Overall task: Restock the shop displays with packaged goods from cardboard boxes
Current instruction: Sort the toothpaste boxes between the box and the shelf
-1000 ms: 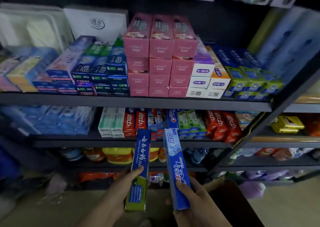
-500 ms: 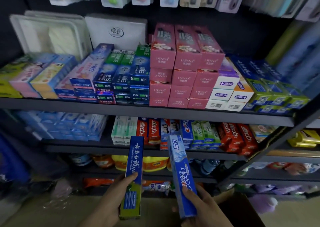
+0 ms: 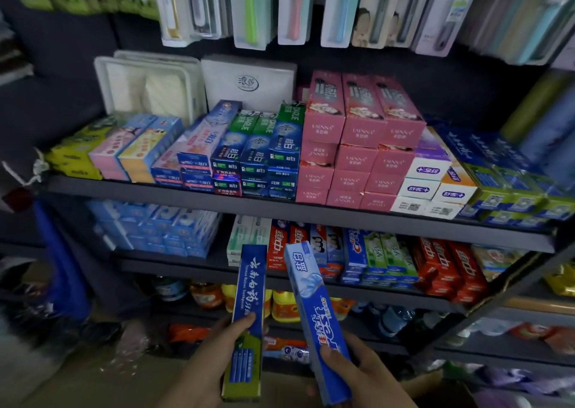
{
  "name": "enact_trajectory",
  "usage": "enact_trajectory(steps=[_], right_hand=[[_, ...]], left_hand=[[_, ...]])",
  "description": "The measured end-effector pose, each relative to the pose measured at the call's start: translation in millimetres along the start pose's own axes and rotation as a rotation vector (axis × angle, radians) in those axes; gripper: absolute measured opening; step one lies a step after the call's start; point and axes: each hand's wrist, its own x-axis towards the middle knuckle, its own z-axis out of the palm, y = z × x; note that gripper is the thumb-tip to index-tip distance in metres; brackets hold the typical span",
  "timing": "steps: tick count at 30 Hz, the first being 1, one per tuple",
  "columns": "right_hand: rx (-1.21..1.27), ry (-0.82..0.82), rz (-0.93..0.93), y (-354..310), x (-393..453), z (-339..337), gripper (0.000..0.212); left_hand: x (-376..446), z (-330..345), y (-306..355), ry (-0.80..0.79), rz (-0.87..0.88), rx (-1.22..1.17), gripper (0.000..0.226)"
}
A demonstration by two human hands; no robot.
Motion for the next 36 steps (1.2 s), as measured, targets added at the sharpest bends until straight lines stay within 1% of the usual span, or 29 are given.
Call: enact_trajectory(steps=[1, 3, 4, 5, 7, 10, 11, 14, 15, 16, 18, 20, 22, 25, 27, 29, 33, 36], right_hand=[[0.007, -0.039, -0.015, 0, -4, 3, 0.03], [0.036, -0.071, -0.019, 10, -6, 6, 0.065], [0.049, -0.048, -0.007, 18, -6, 6, 0.079], [0.052, -0.016, 0.009, 25, -8, 5, 0.086], [0.075, 0.031, 0.009, 37, -14, 2, 0.083], [0.141, 0.119, 0.04, 58, -19, -10, 0.073], [0.155, 0.142, 0.05, 64, -24, -13, 0.074], [0.198, 0.224, 0.065, 85, -32, -24, 0.099], [0.234, 0.232, 0.073, 93, -34, -28, 0.099], [0.26, 0.246, 0.088, 100, -35, -30, 0.089], [0.308, 0.261, 0.095, 112, -41, -35, 0.064], [0.347, 0.274, 0.092, 118, -47, -38, 0.053], [0.37, 0.293, 0.083, 124, -54, -40, 0.052], [0.422, 0.319, 0.077, 132, -63, -45, 0.059], [0.445, 0.33, 0.074, 138, -69, -49, 0.063], [0.471, 0.337, 0.077, 142, -74, -53, 0.061], [0.486, 0.3, 0.086, 147, -82, -58, 0.049], [0.426, 0.273, 0.067, 148, -85, -59, 0.055]], left_hand=[[-3, -3, 1, 0.012, -0.01, -0.007, 0.03], [-7, -8, -1, 0.049, -0.018, -0.021, 0.029], [-9, -10, -4, 0.067, -0.022, -0.022, 0.031], [-11, -12, -7, 0.081, -0.028, -0.016, 0.034], [-15, -14, -13, 0.096, -0.037, 0.004, 0.039], [-22, -12, -21, 0.099, -0.04, 0.04, 0.032], [-24, -10, -25, 0.093, -0.044, 0.047, 0.029], [-28, -9, -36, 0.093, -0.061, 0.064, 0.022], [-28, -9, -40, 0.096, -0.06, 0.073, 0.021], [-29, -7, -43, 0.089, -0.061, 0.09, 0.02], [-32, -2, -50, 0.078, -0.076, 0.123, 0.014], [-36, 3, -55, 0.076, -0.106, 0.14, 0.012], [-38, 8, -62, 0.054, -0.136, 0.143, 0.014], [-39, 14, -70, 0.001, -0.146, 0.159, 0.021], [-40, 20, -74, -0.013, -0.144, 0.176, 0.02], [-41, 27, -75, -0.024, -0.135, 0.201, 0.019], [-41, 39, -78, -0.033, -0.129, 0.198, 0.022], [-44, 47, -80, -0.037, -0.134, 0.198, 0.021]])
